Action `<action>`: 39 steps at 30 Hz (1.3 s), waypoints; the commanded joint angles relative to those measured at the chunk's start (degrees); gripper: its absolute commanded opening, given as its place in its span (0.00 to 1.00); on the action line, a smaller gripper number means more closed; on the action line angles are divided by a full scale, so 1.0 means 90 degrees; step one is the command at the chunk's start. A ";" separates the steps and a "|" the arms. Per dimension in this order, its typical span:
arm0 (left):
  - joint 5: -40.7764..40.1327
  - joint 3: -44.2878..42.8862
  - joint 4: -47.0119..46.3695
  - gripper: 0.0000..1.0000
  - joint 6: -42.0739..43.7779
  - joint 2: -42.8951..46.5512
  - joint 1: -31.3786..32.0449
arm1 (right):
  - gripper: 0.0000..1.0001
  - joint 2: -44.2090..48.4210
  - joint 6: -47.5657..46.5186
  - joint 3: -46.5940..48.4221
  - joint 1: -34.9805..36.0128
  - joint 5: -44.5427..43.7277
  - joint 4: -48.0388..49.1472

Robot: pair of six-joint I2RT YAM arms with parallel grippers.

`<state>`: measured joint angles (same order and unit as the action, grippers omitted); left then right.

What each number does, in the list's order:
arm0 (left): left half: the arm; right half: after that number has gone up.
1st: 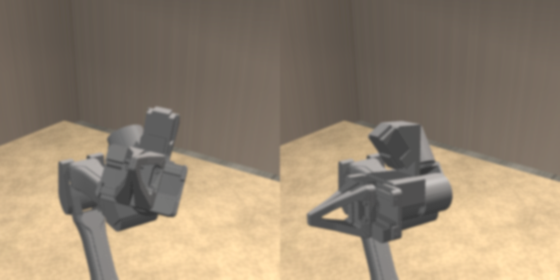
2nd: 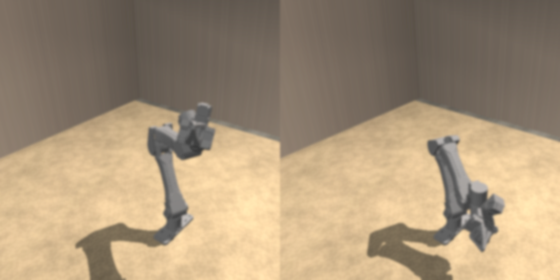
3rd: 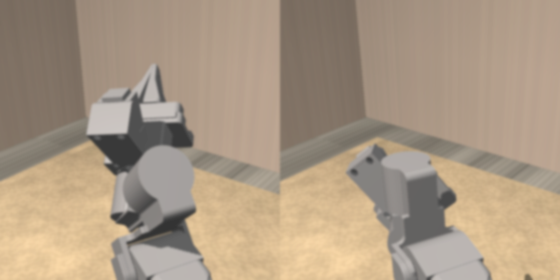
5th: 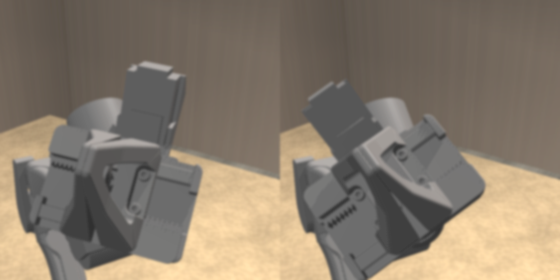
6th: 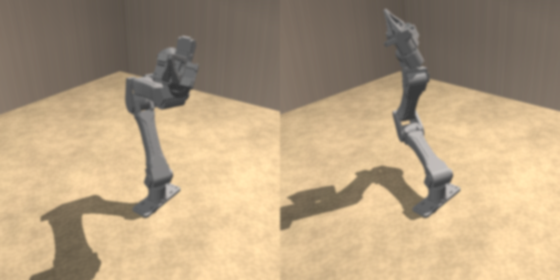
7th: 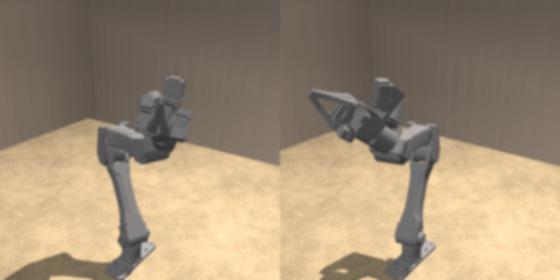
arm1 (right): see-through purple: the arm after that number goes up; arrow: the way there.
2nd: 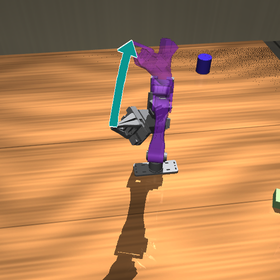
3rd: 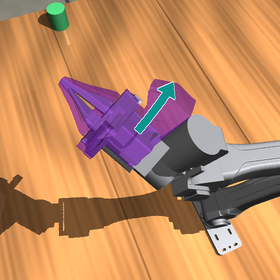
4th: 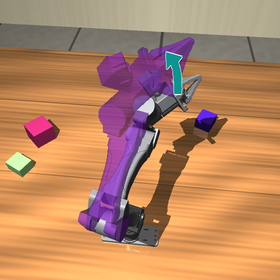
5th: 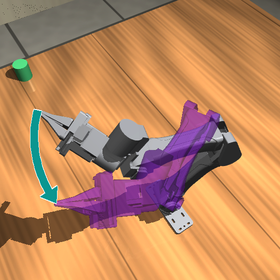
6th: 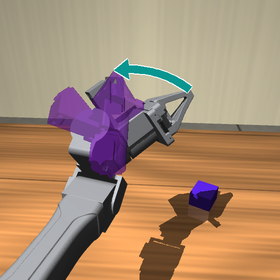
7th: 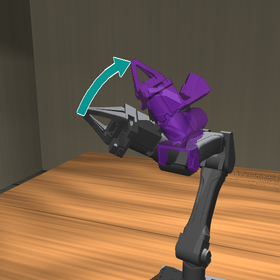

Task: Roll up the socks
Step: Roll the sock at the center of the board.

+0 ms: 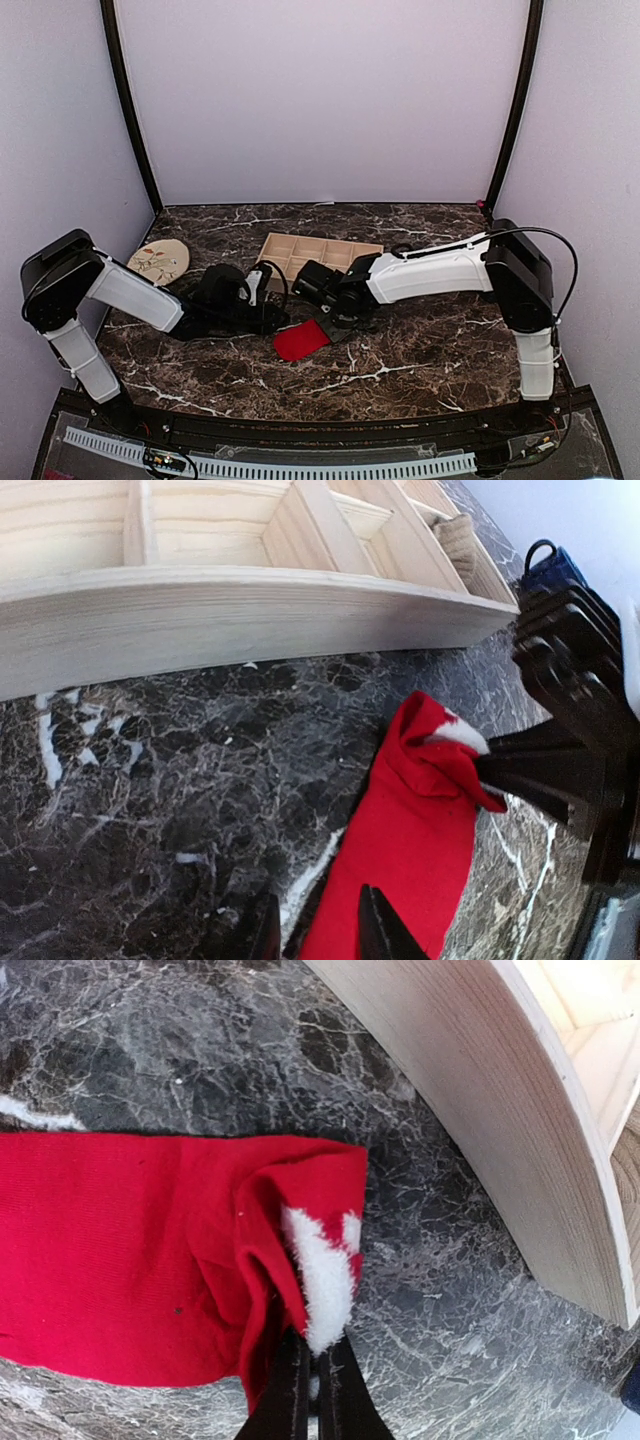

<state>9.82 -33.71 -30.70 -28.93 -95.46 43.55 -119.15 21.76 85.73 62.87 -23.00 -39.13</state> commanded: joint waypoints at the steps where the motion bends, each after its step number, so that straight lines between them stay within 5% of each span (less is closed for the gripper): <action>1: 0.1108 -0.0384 -0.0011 0.30 -0.1451 -0.0331 -0.0383 | 0.00 -0.0096 0.0176 -0.0020 0.0180 -0.0373 0.0094; 11: 0.2708 -0.1387 0.0399 0.31 -0.2210 -0.0990 -0.0730 | 0.00 0.0328 -0.0470 -0.1028 0.0520 -0.1100 0.1133; 22: 0.2621 -0.0925 0.0840 0.27 -0.2115 -0.0765 -0.0709 | 0.00 0.0572 -0.0786 -0.1339 0.0534 -0.1351 0.1521; 39: 0.2270 -0.0539 0.1282 0.22 -0.1810 -0.0602 0.0527 | 0.00 0.1084 -0.1347 -0.1816 0.0522 -0.0972 0.2200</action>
<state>31.20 -40.75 -21.47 -46.15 -101.32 46.70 -111.87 11.31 70.63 67.35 -32.67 -22.28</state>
